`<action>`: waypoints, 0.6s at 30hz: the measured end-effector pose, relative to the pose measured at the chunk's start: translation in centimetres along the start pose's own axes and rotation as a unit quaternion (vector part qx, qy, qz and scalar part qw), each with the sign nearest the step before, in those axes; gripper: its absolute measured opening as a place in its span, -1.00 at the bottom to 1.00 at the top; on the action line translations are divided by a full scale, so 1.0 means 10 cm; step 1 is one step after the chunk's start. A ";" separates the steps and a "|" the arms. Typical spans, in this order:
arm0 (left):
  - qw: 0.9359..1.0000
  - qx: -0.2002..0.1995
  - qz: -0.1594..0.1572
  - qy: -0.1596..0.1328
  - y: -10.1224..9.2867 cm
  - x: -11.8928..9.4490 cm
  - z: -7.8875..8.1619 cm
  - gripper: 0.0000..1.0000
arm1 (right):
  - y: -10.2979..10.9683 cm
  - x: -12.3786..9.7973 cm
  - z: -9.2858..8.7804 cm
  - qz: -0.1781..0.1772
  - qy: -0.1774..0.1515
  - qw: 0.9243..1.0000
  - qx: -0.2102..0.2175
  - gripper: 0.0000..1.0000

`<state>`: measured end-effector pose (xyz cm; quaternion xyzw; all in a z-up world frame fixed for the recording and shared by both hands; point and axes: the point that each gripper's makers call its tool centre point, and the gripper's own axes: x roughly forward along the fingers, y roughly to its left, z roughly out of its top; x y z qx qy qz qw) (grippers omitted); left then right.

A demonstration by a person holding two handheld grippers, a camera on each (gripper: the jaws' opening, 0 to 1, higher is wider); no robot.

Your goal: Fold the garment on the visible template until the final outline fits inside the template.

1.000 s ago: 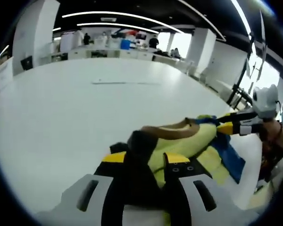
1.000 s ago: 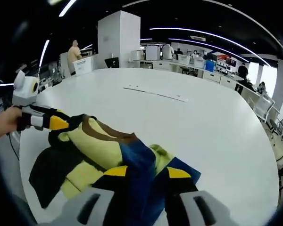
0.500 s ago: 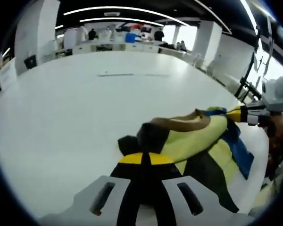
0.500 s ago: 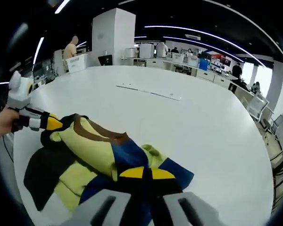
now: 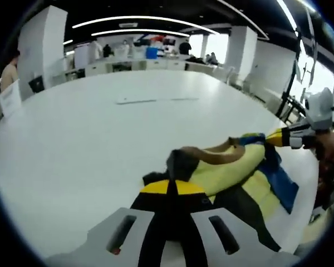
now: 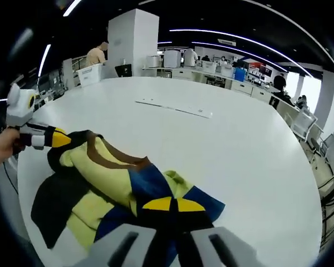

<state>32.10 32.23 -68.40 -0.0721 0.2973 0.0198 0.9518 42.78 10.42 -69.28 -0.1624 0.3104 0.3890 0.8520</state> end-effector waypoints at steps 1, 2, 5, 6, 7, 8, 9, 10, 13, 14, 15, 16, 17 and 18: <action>1.000 -0.001 0.000 -0.002 0.00 -0.01 0.02 -1.00 | 0.00 -0.01 0.01 0.000 0.000 1.000 -0.002 -1.00; 1.000 0.000 -0.002 -0.006 -0.01 -0.02 0.04 -1.00 | 0.01 -0.02 0.01 0.002 0.001 1.000 -0.004 -1.00; 1.000 0.004 -0.005 -0.011 -0.02 -0.05 0.10 -1.00 | 0.00 -0.05 0.04 0.002 -0.001 1.000 -0.008 -1.00; 1.000 0.008 -0.005 -0.014 -0.03 -0.06 0.13 -1.00 | -0.01 -0.06 0.06 0.002 -0.003 1.000 -0.010 -1.00; 1.000 0.008 -0.005 -0.022 -0.03 -0.08 0.18 -1.00 | -0.01 -0.07 0.07 0.002 -0.004 1.000 -0.011 -1.00; 0.999 0.010 -0.007 -0.030 -0.03 -0.10 0.22 -1.00 | -0.02 -0.09 0.09 0.001 -0.005 1.000 -0.009 -1.00; 0.999 0.012 -0.009 -0.035 -0.04 -0.11 0.26 -1.00 | -0.03 -0.11 0.11 0.001 -0.006 1.000 -0.009 -1.00; 0.999 0.014 -0.011 -0.038 -0.04 -0.13 0.30 -1.00 | -0.04 -0.13 0.14 -0.001 -0.008 1.000 -0.009 -1.00; 0.998 0.024 -0.015 -0.050 -0.04 -0.18 0.46 -1.00 | -0.08 -0.21 0.24 -0.007 -0.016 1.000 -0.015 -1.00; 0.998 0.028 -0.015 -0.053 -0.04 -0.19 0.50 -1.00 | -0.09 -0.22 0.27 -0.008 -0.019 1.000 -0.018 -1.00; 0.998 0.030 -0.014 -0.054 -0.03 -0.19 0.53 -1.00 | -0.11 -0.24 0.31 -0.011 -0.024 0.999 -0.020 -1.00; 0.998 0.035 -0.015 -0.058 -0.04 -0.20 0.58 -1.00 | -0.13 -0.26 0.35 -0.013 -0.027 0.999 -0.023 -1.00; 0.998 0.036 -0.015 -0.059 -0.03 -0.20 0.61 -1.00 | -0.13 -0.27 0.38 -0.013 -0.029 0.999 -0.025 -1.00; 0.997 0.035 -0.015 -0.060 -0.02 -0.21 0.65 -1.00 | -0.15 -0.29 0.43 -0.016 -0.033 0.999 -0.028 -1.00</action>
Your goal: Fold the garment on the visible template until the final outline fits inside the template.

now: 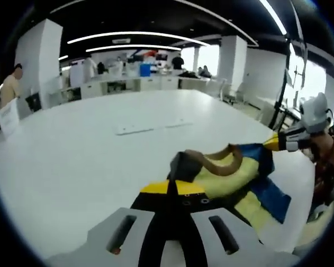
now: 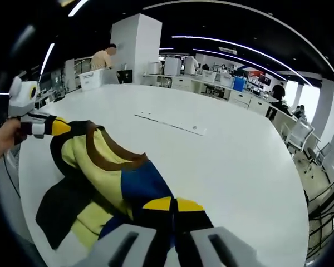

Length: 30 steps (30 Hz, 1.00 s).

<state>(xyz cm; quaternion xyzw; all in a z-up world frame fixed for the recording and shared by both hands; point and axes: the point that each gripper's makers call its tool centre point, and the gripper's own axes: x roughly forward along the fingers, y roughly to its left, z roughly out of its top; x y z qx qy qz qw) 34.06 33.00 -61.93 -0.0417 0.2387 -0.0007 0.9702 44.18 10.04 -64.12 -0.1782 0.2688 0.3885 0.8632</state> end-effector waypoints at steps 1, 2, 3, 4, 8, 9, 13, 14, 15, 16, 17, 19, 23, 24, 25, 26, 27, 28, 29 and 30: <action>1.000 0.000 0.000 -0.001 0.00 0.00 0.01 -1.00 | -0.01 0.00 0.02 -0.001 -0.001 1.000 -0.001 -1.00; 1.000 0.003 -0.002 -0.007 0.00 -0.01 0.08 -1.00 | -0.02 -0.02 0.08 -0.001 -0.006 1.000 -0.003 -1.00; 1.000 0.004 -0.002 -0.011 0.00 -0.01 0.13 -1.00 | -0.03 -0.04 0.12 -0.003 -0.010 1.000 -0.002 -1.00; 1.000 0.007 -0.003 -0.014 0.00 -0.01 0.17 -1.00 | -0.04 -0.05 0.16 -0.004 -0.014 1.000 -0.006 -1.00; 0.999 0.021 -0.009 -0.027 0.02 0.04 0.39 -1.00 | -0.12 -0.04 0.39 -0.009 -0.028 0.999 -0.017 -1.00; 0.999 0.021 -0.008 -0.030 0.04 0.07 0.45 -1.00 | -0.16 -0.02 0.46 -0.011 -0.032 0.999 -0.016 -1.00; 0.999 0.031 -0.011 -0.037 0.08 0.16 0.63 -1.00 | -0.27 0.06 0.65 -0.015 -0.042 0.999 -0.016 -1.00; 0.999 0.030 -0.013 -0.038 0.09 0.18 0.66 -1.00 | -0.30 0.08 0.70 -0.016 -0.043 0.999 -0.017 -1.00; 0.999 0.029 -0.015 -0.041 0.11 0.22 0.71 -1.00 | -0.32 0.10 0.75 -0.016 -0.048 0.999 -0.017 -1.00; 0.999 0.029 -0.016 -0.040 0.12 0.25 0.73 -1.00 | -0.36 0.14 0.80 -0.017 -0.049 0.999 -0.015 -1.00; 0.999 0.026 -0.015 -0.038 0.14 0.30 0.75 -1.00 | -0.37 0.16 0.81 -0.016 -0.049 0.999 -0.014 -1.00; 0.999 0.024 -0.016 -0.036 0.17 0.36 0.77 -1.00 | -0.43 0.22 0.88 -0.019 -0.052 0.998 -0.007 -1.00; 0.999 0.020 -0.018 -0.032 0.22 0.50 0.82 -1.00 | -0.50 0.35 0.98 -0.023 -0.052 0.998 -0.010 -1.00; 0.999 0.022 -0.018 -0.033 0.23 0.53 0.82 -1.00 | -0.51 0.38 0.99 -0.025 -0.053 0.998 -0.013 -1.00; 0.999 0.025 -0.017 -0.034 0.25 0.59 0.83 -1.00 | -0.53 0.44 1.02 -0.025 -0.050 0.998 -0.014 -1.00; 0.999 0.020 -0.017 -0.032 0.27 0.65 0.83 -1.00 | -0.55 0.49 1.03 -0.024 -0.047 0.999 -0.012 -1.00; 0.999 0.021 -0.017 -0.032 0.29 0.69 0.83 -1.00 | -0.56 0.52 1.04 -0.026 -0.048 0.998 -0.012 -1.00; 0.999 0.022 -0.016 -0.031 0.30 0.72 0.83 -1.00 | -0.57 0.56 1.05 -0.027 -0.046 0.998 -0.013 -1.00; 0.999 0.029 -0.013 -0.027 0.33 0.79 0.81 -1.00 | -0.59 0.61 1.06 -0.029 -0.044 0.999 -0.013 -1.00; 0.999 0.032 -0.009 -0.023 0.35 0.82 0.80 -1.00 | -0.61 0.65 1.06 -0.031 -0.043 0.998 -0.016 -1.00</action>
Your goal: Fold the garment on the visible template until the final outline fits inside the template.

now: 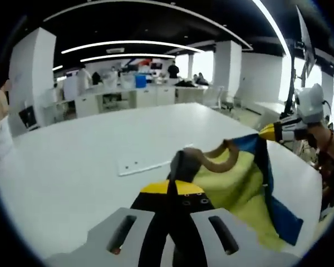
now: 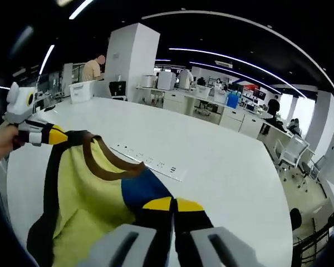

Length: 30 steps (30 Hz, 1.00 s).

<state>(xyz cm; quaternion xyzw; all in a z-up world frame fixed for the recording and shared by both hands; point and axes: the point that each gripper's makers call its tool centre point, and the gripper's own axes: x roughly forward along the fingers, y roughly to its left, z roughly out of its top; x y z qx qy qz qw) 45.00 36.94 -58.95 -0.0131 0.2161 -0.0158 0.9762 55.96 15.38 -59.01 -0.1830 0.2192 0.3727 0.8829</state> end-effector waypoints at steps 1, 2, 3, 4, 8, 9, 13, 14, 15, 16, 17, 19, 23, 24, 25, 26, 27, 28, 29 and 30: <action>1.000 0.002 0.001 0.001 0.01 0.03 -0.01 -1.00 | -0.02 0.06 -0.02 -0.001 0.006 1.000 0.000 -1.00; 1.000 0.009 0.001 0.001 0.02 0.07 -0.01 -1.00 | -0.03 0.10 -0.03 -0.001 0.008 1.000 0.003 -1.00; 1.000 0.012 -0.001 0.004 0.03 0.13 -0.03 -1.00 | -0.05 0.14 -0.04 -0.001 0.010 1.000 0.007 -1.00; 1.000 0.010 -0.002 0.008 0.04 0.17 -0.04 -1.00 | -0.05 0.18 -0.05 0.000 0.014 1.000 0.009 -1.00; 1.000 0.014 0.000 0.025 0.10 0.33 -0.13 -1.00 | -0.08 0.34 -0.13 0.000 0.028 0.999 0.016 -1.00; 0.999 0.019 0.002 0.028 0.11 0.36 -0.14 -1.00 | -0.09 0.39 -0.14 0.000 0.028 0.999 0.018 -1.00; 0.999 0.021 0.001 0.044 0.16 0.52 -0.23 -1.00 | -0.11 0.54 -0.20 0.000 0.040 0.999 0.019 -1.00; 0.999 0.021 0.000 0.047 0.17 0.57 -0.25 -1.00 | -0.12 0.59 -0.24 0.000 0.047 0.999 0.024 -1.00; 0.998 0.023 0.001 0.051 0.18 0.60 -0.27 -1.00 | -0.13 0.63 -0.26 0.000 0.049 0.998 0.028 -1.00; 0.998 0.025 0.003 0.059 0.20 0.63 -0.30 -1.00 | -0.13 0.68 -0.27 0.001 0.051 0.998 0.032 -1.00; 0.998 0.028 0.004 0.063 0.22 0.66 -0.32 -1.00 | -0.13 0.71 -0.29 0.000 0.055 0.998 0.036 -1.00; 0.997 0.026 0.002 0.070 0.24 0.72 -0.37 -1.00 | -0.14 0.78 -0.33 -0.002 0.061 0.998 0.033 -1.00; 0.996 0.036 0.003 0.087 0.28 0.82 -0.47 -1.00 | -0.14 0.94 -0.44 -0.003 0.084 0.996 0.034 -1.00; 0.995 0.039 0.002 0.090 0.29 0.85 -0.49 -1.00 | -0.14 0.95 -0.45 -0.004 0.086 0.996 0.032 -1.00; 0.995 0.040 0.001 0.095 0.31 0.88 -0.52 -1.00 | -0.13 1.01 -0.48 -0.001 0.093 0.995 0.028 -1.00; 0.995 0.038 0.002 0.097 0.32 0.91 -0.53 -1.00 | -0.13 1.03 -0.49 0.000 0.095 0.995 0.028 -1.00; 0.994 0.031 0.000 0.104 0.33 0.94 -0.57 -1.00 | -0.14 1.06 -0.52 -0.003 0.101 0.995 0.026 -1.00; 0.994 0.022 0.000 0.105 0.35 0.95 -0.58 -1.00 | -0.14 1.08 -0.53 -0.002 0.103 0.994 0.025 -1.00; 0.994 0.022 -0.001 0.109 0.36 0.98 -0.61 -1.00 | -0.14 1.11 -0.55 -0.003 0.105 0.994 0.025 -1.00; 0.993 0.021 0.001 0.112 0.38 0.99 -0.62 -1.00 | -0.15 1.14 -0.56 -0.004 0.109 0.994 0.025 -1.00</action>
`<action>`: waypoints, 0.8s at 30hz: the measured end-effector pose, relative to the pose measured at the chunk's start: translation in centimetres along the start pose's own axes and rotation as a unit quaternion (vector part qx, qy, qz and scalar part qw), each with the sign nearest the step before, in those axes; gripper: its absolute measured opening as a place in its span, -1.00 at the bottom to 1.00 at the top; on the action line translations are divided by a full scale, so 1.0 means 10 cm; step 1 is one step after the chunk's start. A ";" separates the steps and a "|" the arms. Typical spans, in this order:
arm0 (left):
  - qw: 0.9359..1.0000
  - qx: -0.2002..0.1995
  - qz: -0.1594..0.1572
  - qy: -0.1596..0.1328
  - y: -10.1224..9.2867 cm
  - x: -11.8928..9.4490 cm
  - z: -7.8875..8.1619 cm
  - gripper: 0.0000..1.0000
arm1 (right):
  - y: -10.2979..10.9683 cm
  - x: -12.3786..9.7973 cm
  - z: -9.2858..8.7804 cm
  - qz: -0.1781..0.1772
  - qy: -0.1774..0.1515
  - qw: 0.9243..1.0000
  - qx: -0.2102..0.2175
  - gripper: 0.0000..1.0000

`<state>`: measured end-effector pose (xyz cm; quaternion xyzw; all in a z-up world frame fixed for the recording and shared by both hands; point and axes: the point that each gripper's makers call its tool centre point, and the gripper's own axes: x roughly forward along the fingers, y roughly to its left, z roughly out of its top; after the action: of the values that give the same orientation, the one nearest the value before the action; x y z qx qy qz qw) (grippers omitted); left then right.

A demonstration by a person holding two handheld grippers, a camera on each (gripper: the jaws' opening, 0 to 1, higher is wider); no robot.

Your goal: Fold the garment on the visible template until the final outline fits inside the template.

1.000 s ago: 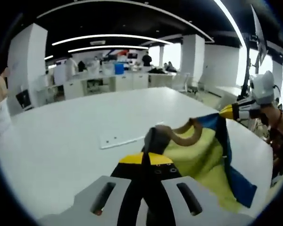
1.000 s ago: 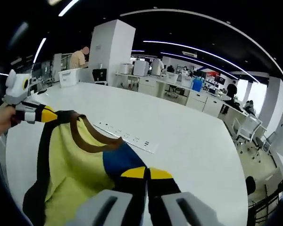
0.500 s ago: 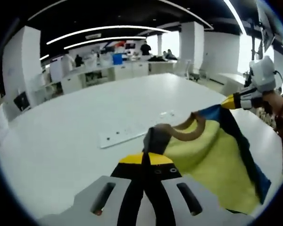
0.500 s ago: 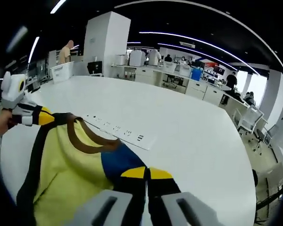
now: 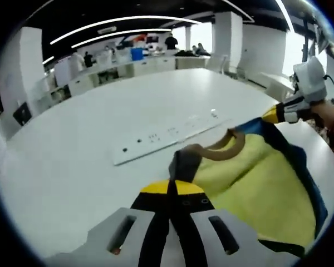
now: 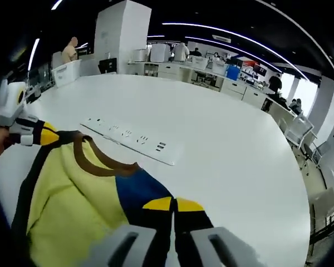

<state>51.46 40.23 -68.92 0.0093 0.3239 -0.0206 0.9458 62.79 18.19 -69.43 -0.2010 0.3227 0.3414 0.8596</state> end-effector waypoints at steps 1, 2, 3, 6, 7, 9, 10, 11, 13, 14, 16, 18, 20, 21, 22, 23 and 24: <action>1.000 0.002 0.000 0.001 0.01 0.02 -0.01 -1.00 | -0.01 0.04 -0.02 0.000 0.004 1.000 0.001 -1.00; 1.000 0.005 0.001 0.005 0.02 0.04 -0.03 -1.00 | -0.01 0.06 -0.03 0.001 0.006 1.000 0.003 -1.00; 1.000 0.003 0.002 0.006 0.03 0.05 -0.04 -1.00 | -0.02 0.07 -0.03 0.000 0.007 1.000 0.008 -1.00; 1.000 0.012 0.004 0.019 0.05 0.11 -0.10 -1.00 | -0.01 0.13 -0.04 -0.001 0.009 1.000 0.008 -1.00; 1.000 0.015 0.006 0.025 0.06 0.12 -0.12 -1.00 | -0.02 0.15 -0.05 -0.003 0.012 1.000 0.004 -1.00; 1.000 0.016 0.006 0.026 0.06 0.15 -0.12 -1.00 | -0.01 0.18 -0.06 -0.004 0.011 1.000 0.001 -1.00; 0.999 0.017 0.008 0.026 0.07 0.16 -0.12 -1.00 | -0.02 0.20 -0.06 -0.005 0.013 1.000 0.000 -1.00; 0.999 0.015 0.010 0.029 0.08 0.17 -0.13 -1.00 | -0.02 0.22 -0.06 -0.005 0.014 1.000 0.000 -1.00; 0.999 0.014 0.015 0.032 0.10 0.19 -0.14 -1.00 | -0.01 0.23 -0.07 -0.003 0.016 1.000 0.003 -1.00; 0.999 0.017 0.018 0.035 0.11 0.19 -0.14 -1.00 | 0.00 0.24 -0.07 -0.003 0.019 1.000 0.005 -1.00; 0.999 0.031 0.025 0.035 0.14 0.20 -0.14 -1.00 | 0.02 0.24 -0.09 -0.002 0.024 1.000 0.004 -1.00; 0.998 0.043 0.029 0.036 0.14 0.20 -0.13 -1.00 | 0.02 0.25 -0.09 -0.003 0.027 1.000 0.002 -1.00; 0.998 0.051 0.034 0.035 0.14 0.21 -0.12 -1.00 | 0.02 0.27 -0.11 -0.003 0.031 1.000 -0.003 -1.00; 0.997 0.055 0.034 0.036 0.13 0.21 -0.12 -1.00 | 0.03 0.27 -0.13 -0.002 0.035 0.999 -0.005 -1.00; 0.997 0.054 0.035 0.034 0.13 0.21 -0.11 -1.00 | 0.03 0.27 -0.14 -0.001 0.037 0.999 -0.005 -1.00; 0.997 0.060 0.036 0.031 0.12 0.22 -0.11 -1.00 | 0.02 0.27 -0.14 -0.002 0.035 0.999 -0.003 -1.00; 0.996 0.069 0.043 0.031 0.14 0.21 -0.11 -0.99 | 0.02 0.26 -0.13 -0.002 0.035 0.999 -0.001 -1.00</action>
<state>52.55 41.59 -71.05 0.0890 0.3505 -0.0023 0.9323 63.59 18.76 -72.24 -0.2147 0.3519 0.3323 0.8483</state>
